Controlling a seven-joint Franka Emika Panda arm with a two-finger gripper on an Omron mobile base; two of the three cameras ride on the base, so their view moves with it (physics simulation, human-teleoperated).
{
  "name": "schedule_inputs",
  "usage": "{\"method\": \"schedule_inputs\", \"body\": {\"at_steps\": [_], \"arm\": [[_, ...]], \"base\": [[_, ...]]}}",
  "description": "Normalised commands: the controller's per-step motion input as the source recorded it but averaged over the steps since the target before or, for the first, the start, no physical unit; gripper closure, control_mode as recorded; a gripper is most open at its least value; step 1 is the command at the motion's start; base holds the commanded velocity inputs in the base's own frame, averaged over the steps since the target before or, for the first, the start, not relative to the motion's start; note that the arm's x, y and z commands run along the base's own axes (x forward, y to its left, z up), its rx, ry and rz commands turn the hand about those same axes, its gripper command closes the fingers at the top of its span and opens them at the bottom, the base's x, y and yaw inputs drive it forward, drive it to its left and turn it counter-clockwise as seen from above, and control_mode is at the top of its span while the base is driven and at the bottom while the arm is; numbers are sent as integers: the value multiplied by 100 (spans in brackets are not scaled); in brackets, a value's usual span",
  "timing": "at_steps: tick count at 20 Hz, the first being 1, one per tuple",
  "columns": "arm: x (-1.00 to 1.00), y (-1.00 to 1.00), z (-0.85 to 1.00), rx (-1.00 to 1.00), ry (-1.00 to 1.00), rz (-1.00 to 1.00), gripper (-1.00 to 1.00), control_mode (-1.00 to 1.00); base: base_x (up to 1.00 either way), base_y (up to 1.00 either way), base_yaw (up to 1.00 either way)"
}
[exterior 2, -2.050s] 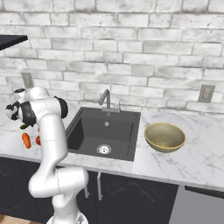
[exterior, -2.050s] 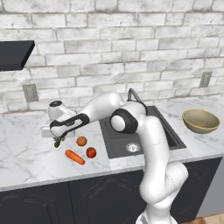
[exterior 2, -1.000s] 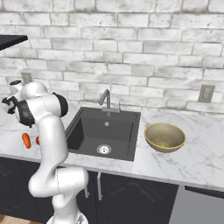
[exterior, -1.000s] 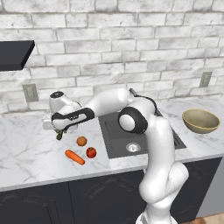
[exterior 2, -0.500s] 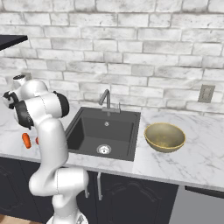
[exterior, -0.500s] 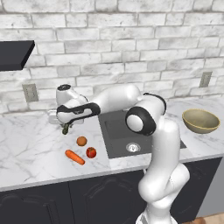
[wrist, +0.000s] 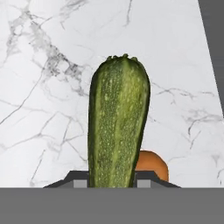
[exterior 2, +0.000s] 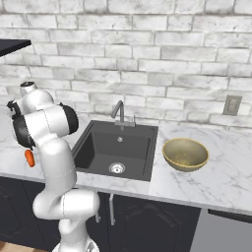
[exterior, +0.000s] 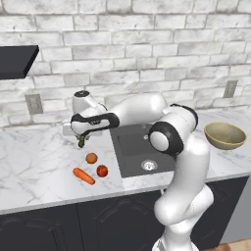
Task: There is a mixed pile of frozen fruits and vegetables on the counter. Locate all the frozen vegetables and place the items in a bowl on the counter. Take all the frozen fruits and defrost them in a running sink.
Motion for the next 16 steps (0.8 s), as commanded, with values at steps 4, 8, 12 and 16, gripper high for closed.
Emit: {"method": "schedule_inputs", "body": {"at_steps": [4,8,12,16], "arm": [[0,-36,38,0,-5,0,100,-100],[0,-38,47,0,-3,0,100,-100],[0,-39,44,0,-2,0,100,-100],[0,-39,38,-1,-2,0,100,-100]], "base": [[0,0,0],[0,0,0],[0,0,0],[0,0,0]]}}
